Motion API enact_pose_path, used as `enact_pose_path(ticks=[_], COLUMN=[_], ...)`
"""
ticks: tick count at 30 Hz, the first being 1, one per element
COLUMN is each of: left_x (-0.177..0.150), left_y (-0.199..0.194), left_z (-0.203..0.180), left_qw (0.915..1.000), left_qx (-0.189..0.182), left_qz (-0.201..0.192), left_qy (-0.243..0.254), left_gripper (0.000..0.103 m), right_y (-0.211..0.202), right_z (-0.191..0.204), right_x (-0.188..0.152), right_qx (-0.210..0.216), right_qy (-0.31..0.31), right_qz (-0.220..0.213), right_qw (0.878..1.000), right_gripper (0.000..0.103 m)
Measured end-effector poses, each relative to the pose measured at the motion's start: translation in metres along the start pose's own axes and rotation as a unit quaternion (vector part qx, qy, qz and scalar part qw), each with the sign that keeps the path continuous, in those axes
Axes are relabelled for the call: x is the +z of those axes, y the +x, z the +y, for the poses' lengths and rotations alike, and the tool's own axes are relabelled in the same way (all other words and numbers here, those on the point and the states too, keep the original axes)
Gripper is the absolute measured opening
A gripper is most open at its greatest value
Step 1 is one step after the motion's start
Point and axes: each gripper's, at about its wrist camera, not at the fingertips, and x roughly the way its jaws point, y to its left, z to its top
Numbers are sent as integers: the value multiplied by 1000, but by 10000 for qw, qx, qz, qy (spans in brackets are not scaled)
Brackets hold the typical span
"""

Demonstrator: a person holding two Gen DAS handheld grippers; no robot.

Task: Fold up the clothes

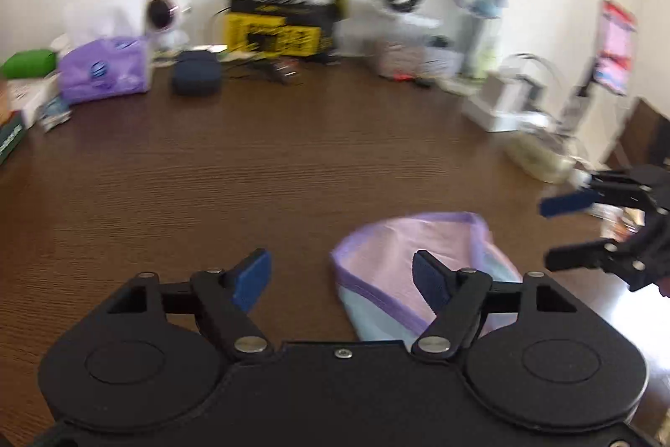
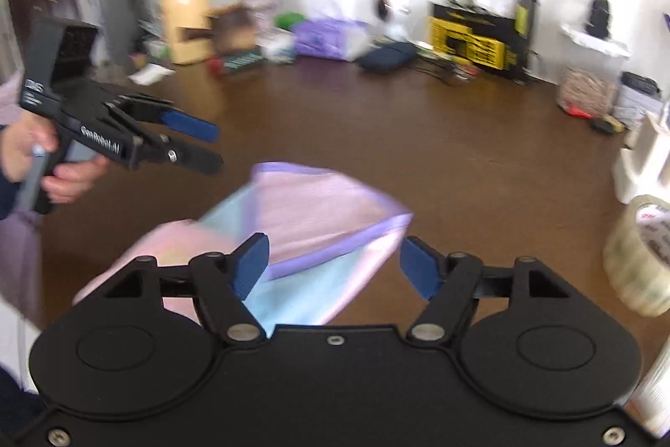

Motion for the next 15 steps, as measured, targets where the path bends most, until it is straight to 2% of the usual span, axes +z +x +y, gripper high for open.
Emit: enact_pose_path(ticks=[1, 5, 7, 8, 10, 13, 15], left_x=[2, 0, -4, -5, -5, -3, -3], left_y=[8, 22, 26, 27, 27, 28, 27], left_z=[-4, -12, -12, -12, -10, -7, -7], left_qw=[9999, 9987, 9984, 9982, 9982, 9987, 9990], left_qx=[3, -32, 129, 205, 286, 210, 255], left_qz=[105, 434, 482, 477, 456, 436, 328], left_qy=[97, 280, 276, 287, 282, 171, 172], left_gripper=[64, 57, 37, 31, 10, 2, 2], right_y=[8, 45, 52, 54, 56, 56, 53], right_z=[-5, -13, -12, -10, -7, 0, 3], right_x=[4, 16, 17, 16, 14, 10, 11], right_qx=[28, 3, 19, -3, -39, -128, -180], right_qy=[88, 47, -27, -105, -219, -395, -458], right_qz=[89, 469, 514, 481, 429, 316, 186], right_qw=[9999, 9989, 9987, 9988, 9988, 9986, 9986], right_gripper=[50, 43, 35, 26, 9, 7, 7])
